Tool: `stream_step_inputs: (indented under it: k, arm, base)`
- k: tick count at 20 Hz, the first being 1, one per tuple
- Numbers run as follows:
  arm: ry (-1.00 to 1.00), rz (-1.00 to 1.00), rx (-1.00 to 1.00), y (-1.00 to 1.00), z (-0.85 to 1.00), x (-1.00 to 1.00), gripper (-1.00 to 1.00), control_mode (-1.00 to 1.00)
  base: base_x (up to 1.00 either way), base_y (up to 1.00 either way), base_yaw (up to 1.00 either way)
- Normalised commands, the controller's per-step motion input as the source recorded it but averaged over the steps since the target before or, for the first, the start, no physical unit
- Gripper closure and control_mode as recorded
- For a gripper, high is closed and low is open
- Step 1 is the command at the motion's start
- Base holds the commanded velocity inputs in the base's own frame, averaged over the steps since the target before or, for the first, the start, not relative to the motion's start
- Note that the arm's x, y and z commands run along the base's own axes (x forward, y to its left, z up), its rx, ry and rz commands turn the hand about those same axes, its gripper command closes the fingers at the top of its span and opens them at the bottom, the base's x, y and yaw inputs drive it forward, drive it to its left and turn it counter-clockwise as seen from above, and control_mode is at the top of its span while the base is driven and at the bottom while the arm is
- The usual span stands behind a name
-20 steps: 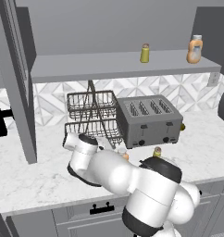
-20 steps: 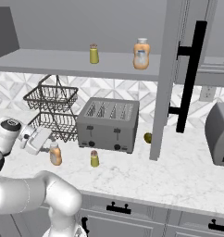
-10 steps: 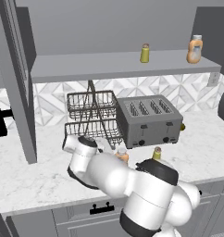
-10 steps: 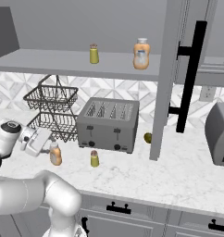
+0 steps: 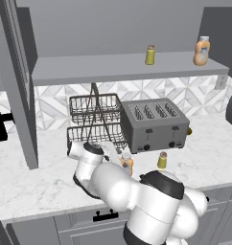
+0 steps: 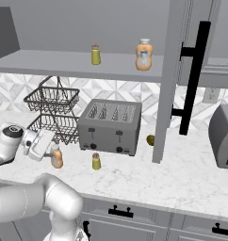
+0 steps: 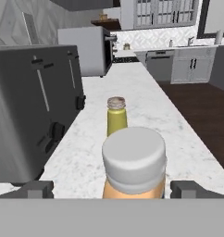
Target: Put the shaker and condiment bottle from the counter next to their counterparts in the cabinet.
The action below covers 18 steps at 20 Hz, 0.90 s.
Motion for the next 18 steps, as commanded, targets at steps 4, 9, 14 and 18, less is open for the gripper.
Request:
stream_step_inputs:
  k: [4,9,14,18]
  arm:
    - [-0.04,0.0,0.0,0.0,-0.12,0.0,-1.0,-1.0]
    - [-0.03,0.0,0.0,0.0,-0.14,0.0,1.0,-1.0]
    - [0.0,0.0,0.0,0.0,0.0,0.0,1.0,-1.0]
    - [0.0,0.0,0.0,0.0,0.11,0.0,1.0,-1.0]
  base:
    - [0.0,0.0,0.0]
    - [0.0,0.0,0.0]
    - [0.0,0.0,0.0]
    - [0.0,0.0,0.0]
